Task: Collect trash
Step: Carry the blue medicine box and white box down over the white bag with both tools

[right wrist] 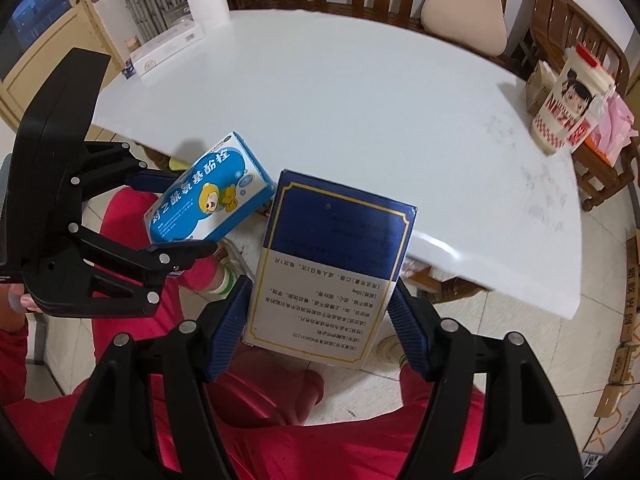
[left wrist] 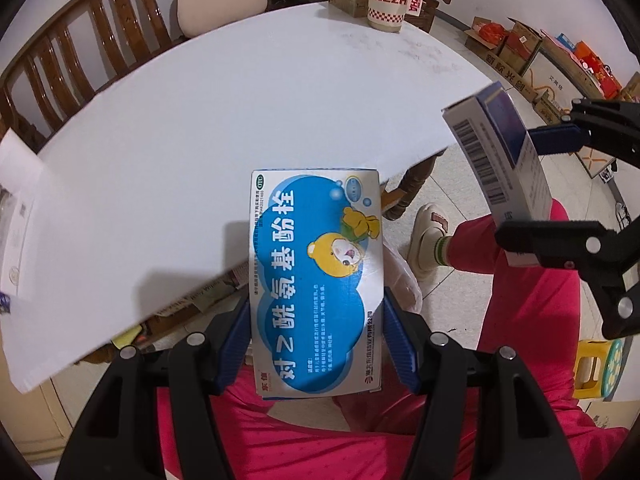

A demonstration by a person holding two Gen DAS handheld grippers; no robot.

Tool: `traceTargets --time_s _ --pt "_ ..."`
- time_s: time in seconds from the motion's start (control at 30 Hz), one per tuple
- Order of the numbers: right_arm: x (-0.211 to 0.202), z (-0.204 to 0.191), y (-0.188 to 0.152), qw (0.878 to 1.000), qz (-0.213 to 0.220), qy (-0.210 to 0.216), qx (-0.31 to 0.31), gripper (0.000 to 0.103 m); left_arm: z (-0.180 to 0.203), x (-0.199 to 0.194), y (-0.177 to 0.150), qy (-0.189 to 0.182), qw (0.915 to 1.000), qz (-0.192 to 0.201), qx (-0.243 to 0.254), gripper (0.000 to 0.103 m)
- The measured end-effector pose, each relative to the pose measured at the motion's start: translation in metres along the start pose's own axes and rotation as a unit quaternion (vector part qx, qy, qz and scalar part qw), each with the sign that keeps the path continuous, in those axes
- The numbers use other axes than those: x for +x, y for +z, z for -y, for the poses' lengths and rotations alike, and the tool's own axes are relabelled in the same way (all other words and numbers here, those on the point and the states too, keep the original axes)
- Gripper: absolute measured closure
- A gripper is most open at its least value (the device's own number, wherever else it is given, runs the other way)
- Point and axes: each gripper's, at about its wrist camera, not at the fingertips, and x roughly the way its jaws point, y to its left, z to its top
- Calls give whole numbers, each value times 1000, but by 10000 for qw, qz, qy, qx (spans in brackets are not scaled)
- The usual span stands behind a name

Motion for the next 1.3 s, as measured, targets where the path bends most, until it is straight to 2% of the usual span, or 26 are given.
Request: traceTargets --time_s 0.23,0.43,0.6,0.8,0.97,1.3 --pt "27 -8 -28 9999 -157 -17 -22 36 12 26 -26 -99 9999 -38 -80 44" --pt "59 -14 -48 9991 -411 133 47 36 18 55 -44 -320 9989 -232 -243 44" --pt "83 -10 -55 9987 -484 69 159 36 18 84 -55 -285 9983 -343 -385 44" --pt "125 -4 -60 9982 -529 -34 270 36 14 120 -62 -252 9974 -407 -547 44" --pt "154 0 -64 9976 -557 -166 384 36 15 146 -63 -393 9957 -470 -695 44" --pt "207 19 -80 9939 -874 -171 655 36 5 197 -67 -355 9914 -933 -846 44"
